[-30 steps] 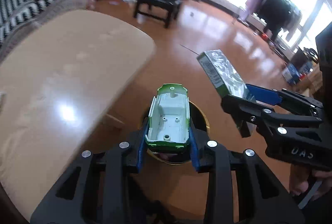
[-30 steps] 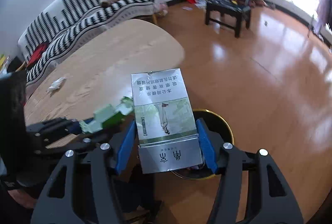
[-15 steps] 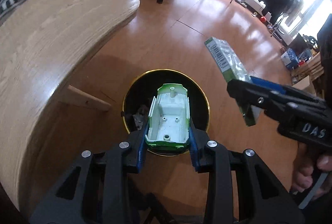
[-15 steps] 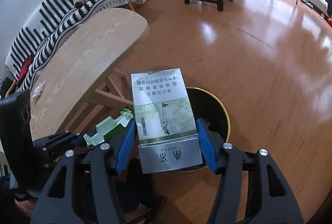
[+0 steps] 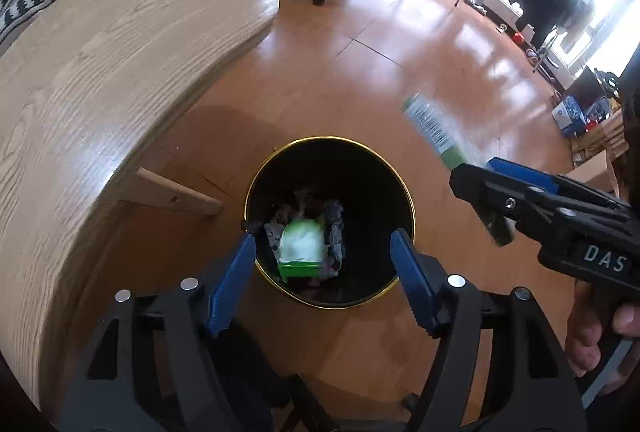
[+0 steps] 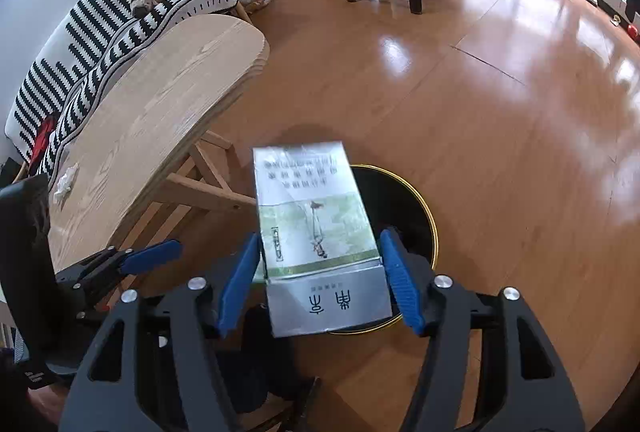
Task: Collect trash
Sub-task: 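Carry the car shell and cigarette box over the black bin and open both tools, then return both tools to the table above the tissue and ribbon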
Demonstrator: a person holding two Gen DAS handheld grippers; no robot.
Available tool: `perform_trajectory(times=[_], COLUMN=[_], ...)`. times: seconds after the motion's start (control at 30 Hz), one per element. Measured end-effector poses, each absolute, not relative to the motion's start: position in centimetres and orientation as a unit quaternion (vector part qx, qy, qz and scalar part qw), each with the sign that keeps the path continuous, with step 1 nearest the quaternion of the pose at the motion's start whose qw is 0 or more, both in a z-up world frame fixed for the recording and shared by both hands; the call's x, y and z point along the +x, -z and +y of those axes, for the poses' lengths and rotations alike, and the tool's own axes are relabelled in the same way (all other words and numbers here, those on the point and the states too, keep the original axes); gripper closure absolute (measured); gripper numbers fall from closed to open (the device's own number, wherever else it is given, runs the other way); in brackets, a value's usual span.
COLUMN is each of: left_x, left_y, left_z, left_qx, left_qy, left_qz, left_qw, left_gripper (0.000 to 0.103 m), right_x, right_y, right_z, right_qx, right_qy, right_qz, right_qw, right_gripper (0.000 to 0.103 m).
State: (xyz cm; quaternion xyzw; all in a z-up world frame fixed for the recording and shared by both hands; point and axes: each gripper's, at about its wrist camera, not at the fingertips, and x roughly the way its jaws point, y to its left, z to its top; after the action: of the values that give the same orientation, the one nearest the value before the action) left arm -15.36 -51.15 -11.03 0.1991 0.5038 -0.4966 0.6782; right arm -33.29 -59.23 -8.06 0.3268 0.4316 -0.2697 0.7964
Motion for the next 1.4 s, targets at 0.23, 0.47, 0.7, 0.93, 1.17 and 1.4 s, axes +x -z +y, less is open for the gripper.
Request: perform_trajectory(times=[0.23,0.47,0.7,0.93,1.17,1.4], left_x=[-14.6,-11.6,-5.2,2.5,9.3,12.7], left_y=[10.4,5.8,-3.1,-3.0,1.1,3.9], left_z=[-50.0,-45.7,-34.7,-20.6,-9.4,-8.2], left_qx=[0.18,0.1,0.018,0.044,0.031,0.034], left_qy=[0.487,0.477,0.454,0.334,0.226,0.212], left_qz=[0.509,0.498,0.434,0.417,0.442,0.46], left_qw=[0.687,0.717,0.778,0.844,0.868,0.861], left_gripper=[0.034,0.03,0.015,0.012,0.012,0.012], right_x=[-32.7,-29.3,-21.3,-9.6,2.8,13.2], right_y=[8.0,5.3,-0.3,-3.3,-1.3,2.1], right_z=[-59.6,-57.7,-52.6,-42.7,-31.6,-24.9], right_qx=[0.33,0.312,0.248,0.173,0.064,-0.051], right_qy=[0.271,0.232,0.161,0.036,-0.085,-0.129], right_qz=[0.432,0.424,0.41,0.416,0.457,0.465], right_qw=[0.794,0.818,0.863,0.892,0.883,0.874], right_gripper=[0.033,0.029,0.028,0.027,0.022,0.022])
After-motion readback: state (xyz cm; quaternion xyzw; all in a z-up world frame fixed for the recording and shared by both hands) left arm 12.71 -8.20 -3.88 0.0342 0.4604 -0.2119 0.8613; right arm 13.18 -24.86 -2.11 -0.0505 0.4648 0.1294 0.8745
